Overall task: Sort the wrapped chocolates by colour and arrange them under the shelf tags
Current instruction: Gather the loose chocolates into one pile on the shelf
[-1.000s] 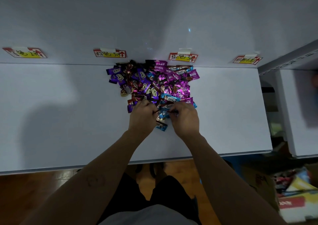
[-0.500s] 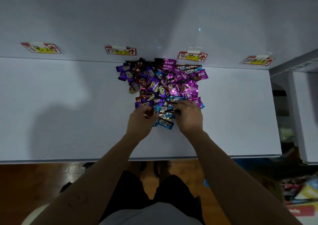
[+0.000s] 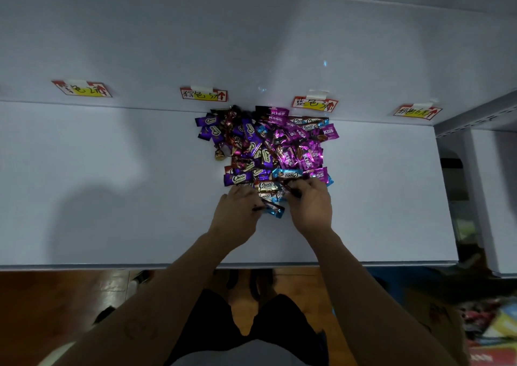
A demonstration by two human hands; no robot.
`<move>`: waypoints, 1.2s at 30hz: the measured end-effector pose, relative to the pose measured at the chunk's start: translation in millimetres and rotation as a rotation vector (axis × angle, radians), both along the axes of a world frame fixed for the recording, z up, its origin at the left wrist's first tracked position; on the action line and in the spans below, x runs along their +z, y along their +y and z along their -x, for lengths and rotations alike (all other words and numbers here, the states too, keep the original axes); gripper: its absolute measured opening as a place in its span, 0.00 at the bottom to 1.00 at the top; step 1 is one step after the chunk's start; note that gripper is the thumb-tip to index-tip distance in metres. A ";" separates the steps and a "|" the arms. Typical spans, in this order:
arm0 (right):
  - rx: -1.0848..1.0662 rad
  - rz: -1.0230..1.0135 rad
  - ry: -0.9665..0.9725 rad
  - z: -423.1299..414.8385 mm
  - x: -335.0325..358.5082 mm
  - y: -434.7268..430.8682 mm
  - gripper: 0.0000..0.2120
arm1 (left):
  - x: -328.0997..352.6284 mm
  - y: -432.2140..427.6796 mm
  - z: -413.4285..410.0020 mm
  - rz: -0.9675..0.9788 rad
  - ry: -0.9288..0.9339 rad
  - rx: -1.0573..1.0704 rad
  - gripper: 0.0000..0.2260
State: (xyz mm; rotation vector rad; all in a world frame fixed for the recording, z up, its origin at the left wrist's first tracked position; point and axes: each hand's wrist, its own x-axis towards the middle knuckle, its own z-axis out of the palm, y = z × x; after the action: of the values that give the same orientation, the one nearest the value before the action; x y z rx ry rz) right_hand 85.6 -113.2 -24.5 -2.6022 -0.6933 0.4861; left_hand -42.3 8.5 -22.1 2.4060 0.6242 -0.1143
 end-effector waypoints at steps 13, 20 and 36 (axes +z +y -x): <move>0.207 0.033 -0.162 9.9 -1.3 -11.6 0.12 | -12.2 -9.1 2.4 -0.202 0.038 -0.198 0.14; 0.175 0.111 -0.187 20.6 -11.5 -11.6 0.16 | -12.3 -9.3 15.1 -0.008 0.063 0.046 0.15; 0.165 0.101 -0.117 -5.3 2.8 18.5 0.10 | 26.6 21.8 34.0 0.664 0.153 0.514 0.11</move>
State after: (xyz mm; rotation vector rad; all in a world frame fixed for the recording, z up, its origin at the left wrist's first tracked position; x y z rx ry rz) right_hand 90.9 -94.7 -21.7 -2.6978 -0.9510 0.4301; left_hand -76.3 30.2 4.5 1.5608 1.0618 -0.2431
